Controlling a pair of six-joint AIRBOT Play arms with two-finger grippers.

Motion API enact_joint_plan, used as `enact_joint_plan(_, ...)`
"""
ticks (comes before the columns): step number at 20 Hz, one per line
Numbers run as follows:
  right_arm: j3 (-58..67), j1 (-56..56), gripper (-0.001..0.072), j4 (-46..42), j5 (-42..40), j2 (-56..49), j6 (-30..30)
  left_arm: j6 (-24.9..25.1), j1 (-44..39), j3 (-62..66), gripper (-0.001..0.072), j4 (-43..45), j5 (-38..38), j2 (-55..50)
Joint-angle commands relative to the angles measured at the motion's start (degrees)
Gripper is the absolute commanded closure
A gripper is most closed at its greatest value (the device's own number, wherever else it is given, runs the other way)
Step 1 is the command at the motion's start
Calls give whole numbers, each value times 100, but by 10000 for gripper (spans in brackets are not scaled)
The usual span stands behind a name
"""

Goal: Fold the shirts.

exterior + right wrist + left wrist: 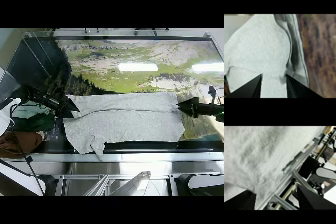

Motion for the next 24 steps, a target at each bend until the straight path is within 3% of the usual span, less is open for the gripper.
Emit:
enact_joint_plan(1,-26,-385,381,-590,671,483,452,-275,319,-365,196,116,278,415)
enact_joint_plan(4,-402,-848,435,-1069,372,1298,772,-334,861,-1530,196,310,-144,1423)
enact_joint_plan(7,-894,-1156,434,-1110,-28,1921,761,-1073,1272,-3136,196,881,-1115,2608)
enact_joint_plan(11,-1132,-1117,435,-728,-59,2096,629,-1104,1397,-4575,195,970,-2398,3241)
enact_joint_plan(15,-1134,-1099,435,-691,-37,2096,599,-1056,1152,-4868,196,957,-2962,2992)
enact_joint_plan(16,-1134,-1099,435,-691,-39,2096,599,-1051,984,-4804,277,901,-2975,2894)
enact_joint_plan(20,-1134,-1099,434,-658,-42,2096,597,-710,35,-4360,276,155,-3021,2660)
enact_joint_plan(24,-1134,-1102,424,-927,-48,2087,603,-688,-772,-3950,288,111,-2728,2422)
